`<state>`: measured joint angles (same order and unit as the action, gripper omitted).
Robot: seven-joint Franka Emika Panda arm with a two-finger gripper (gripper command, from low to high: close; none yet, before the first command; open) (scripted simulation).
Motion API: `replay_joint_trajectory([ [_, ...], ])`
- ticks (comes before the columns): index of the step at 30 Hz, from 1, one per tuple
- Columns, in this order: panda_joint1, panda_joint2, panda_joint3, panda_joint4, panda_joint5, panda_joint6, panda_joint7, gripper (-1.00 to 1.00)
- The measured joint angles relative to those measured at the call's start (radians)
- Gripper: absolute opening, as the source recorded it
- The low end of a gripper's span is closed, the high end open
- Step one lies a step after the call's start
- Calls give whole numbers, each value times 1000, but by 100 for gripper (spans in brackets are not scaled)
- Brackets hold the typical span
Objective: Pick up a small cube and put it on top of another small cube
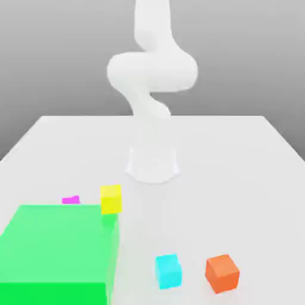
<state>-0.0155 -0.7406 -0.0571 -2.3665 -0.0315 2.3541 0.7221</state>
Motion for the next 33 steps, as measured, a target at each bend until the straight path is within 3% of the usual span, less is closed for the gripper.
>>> replay_joint_trajectory([
  [19,-185,618,-572,-604,-221,535,-811,0],
  [22,-150,683,-604,-615,-116,586,-923,0],
  [25,-121,742,-574,-604,82,624,-1069,0],
  [28,-189,800,-445,-585,306,655,-1231,0],
  [33,-375,886,-197,-551,574,707,-1429,0],
])
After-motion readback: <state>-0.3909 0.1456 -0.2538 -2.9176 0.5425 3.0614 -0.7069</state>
